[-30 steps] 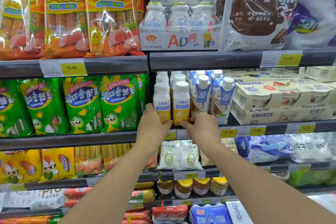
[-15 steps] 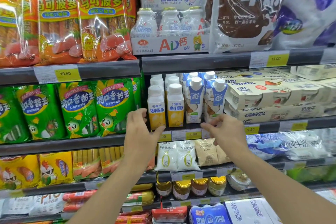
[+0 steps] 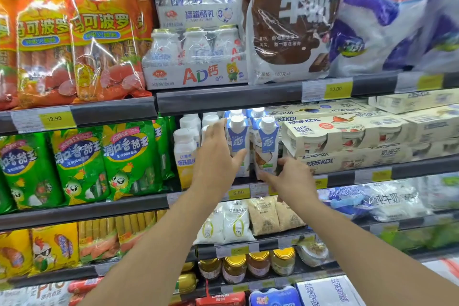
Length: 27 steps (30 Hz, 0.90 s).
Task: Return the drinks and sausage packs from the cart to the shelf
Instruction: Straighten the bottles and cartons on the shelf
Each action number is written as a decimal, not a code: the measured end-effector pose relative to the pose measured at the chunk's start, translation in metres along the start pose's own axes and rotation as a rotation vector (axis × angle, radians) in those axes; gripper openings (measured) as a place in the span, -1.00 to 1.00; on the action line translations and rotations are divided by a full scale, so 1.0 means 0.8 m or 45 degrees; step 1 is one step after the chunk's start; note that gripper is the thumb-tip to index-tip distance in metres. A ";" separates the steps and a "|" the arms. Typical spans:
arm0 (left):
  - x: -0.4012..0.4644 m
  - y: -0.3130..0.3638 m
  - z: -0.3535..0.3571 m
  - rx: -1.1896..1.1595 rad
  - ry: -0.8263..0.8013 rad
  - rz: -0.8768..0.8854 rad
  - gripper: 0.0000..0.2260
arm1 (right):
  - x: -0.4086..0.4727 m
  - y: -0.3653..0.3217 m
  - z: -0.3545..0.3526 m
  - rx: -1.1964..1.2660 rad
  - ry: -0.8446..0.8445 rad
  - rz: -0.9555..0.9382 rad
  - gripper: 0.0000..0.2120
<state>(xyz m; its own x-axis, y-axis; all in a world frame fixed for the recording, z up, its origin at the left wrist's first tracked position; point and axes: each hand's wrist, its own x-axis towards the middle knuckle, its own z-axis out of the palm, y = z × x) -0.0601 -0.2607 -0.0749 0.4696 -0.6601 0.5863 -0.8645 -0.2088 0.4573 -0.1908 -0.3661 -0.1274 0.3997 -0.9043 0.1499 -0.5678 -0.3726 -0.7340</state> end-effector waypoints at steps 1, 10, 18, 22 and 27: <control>0.000 0.002 0.003 0.007 -0.002 -0.002 -0.35 | 0.000 0.001 0.000 0.010 -0.016 -0.005 -0.73; -0.015 0.010 0.024 -0.056 0.032 -0.019 -0.30 | 0.007 0.016 0.004 0.038 -0.062 -0.016 -0.77; -0.004 0.019 0.031 0.031 0.030 -0.087 -0.33 | 0.014 0.022 0.010 0.025 -0.014 -0.042 -0.75; 0.001 0.018 0.038 0.152 0.021 -0.084 -0.32 | 0.018 0.021 0.014 0.017 -0.010 -0.032 -0.74; 0.003 0.014 0.044 0.208 0.036 -0.084 -0.31 | 0.025 0.020 0.018 -0.031 0.009 -0.032 -0.73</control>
<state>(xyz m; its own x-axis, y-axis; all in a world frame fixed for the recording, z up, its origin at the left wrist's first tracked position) -0.0749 -0.2901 -0.0921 0.5290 -0.6210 0.5784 -0.8483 -0.3668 0.3820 -0.1818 -0.3870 -0.1455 0.4093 -0.8959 0.1730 -0.5748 -0.4004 -0.7136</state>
